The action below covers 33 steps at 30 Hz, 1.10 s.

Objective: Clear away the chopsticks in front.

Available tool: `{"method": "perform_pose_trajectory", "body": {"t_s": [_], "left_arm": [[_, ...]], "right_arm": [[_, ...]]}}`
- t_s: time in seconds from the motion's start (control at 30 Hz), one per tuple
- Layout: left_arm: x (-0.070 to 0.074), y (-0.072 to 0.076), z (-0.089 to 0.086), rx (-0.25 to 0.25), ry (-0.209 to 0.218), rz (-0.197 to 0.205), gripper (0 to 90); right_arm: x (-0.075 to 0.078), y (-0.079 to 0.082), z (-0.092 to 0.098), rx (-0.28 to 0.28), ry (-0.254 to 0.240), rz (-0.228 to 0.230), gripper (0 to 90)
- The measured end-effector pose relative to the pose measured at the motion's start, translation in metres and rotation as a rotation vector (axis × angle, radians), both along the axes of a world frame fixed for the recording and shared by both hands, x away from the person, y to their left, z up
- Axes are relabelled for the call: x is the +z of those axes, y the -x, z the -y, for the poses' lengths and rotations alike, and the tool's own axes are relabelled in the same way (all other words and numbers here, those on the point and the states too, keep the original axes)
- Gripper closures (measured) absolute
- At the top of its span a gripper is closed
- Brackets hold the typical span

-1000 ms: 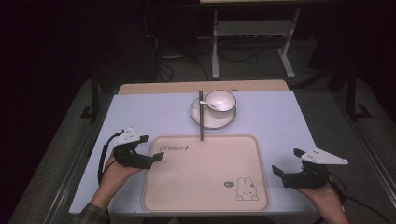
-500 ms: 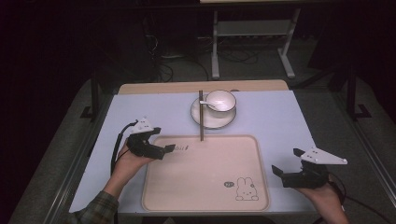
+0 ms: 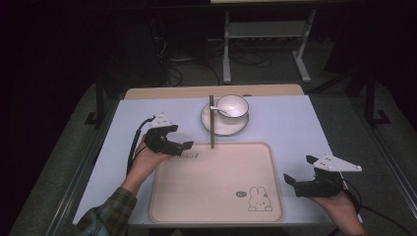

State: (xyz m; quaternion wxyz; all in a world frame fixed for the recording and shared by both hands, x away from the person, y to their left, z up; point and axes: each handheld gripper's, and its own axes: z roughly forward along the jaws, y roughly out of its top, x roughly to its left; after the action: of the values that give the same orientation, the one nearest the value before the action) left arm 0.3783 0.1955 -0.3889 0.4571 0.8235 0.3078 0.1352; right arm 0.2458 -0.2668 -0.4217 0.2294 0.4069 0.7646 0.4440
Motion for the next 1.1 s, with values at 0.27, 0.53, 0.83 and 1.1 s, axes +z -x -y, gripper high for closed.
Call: {"method": "perform_pose_trajectory", "body": {"t_s": [0.27,0.53,0.83,1.1], "left_arm": [[-0.002,-0.027,0.02,0.021,-0.017,-0.011,9.0],[-0.008,-0.057,0.047,0.042,-0.023,-0.049,13.6],[-0.017,-0.082,0.075,0.064,-0.07,-0.096,19.5],[-0.029,-0.098,0.1,0.106,-0.176,-0.135,31.9]], "right_arm": [[0.0,-0.001,-0.001,0.003,0.002,0.0,0.0],[0.0,-0.001,0.0,0.004,-0.006,0.001,0.0],[0.0,-0.001,0.001,0.005,-0.018,0.0,0.0],[0.0,-0.002,0.003,0.003,-0.028,0.005,0.0]]}}
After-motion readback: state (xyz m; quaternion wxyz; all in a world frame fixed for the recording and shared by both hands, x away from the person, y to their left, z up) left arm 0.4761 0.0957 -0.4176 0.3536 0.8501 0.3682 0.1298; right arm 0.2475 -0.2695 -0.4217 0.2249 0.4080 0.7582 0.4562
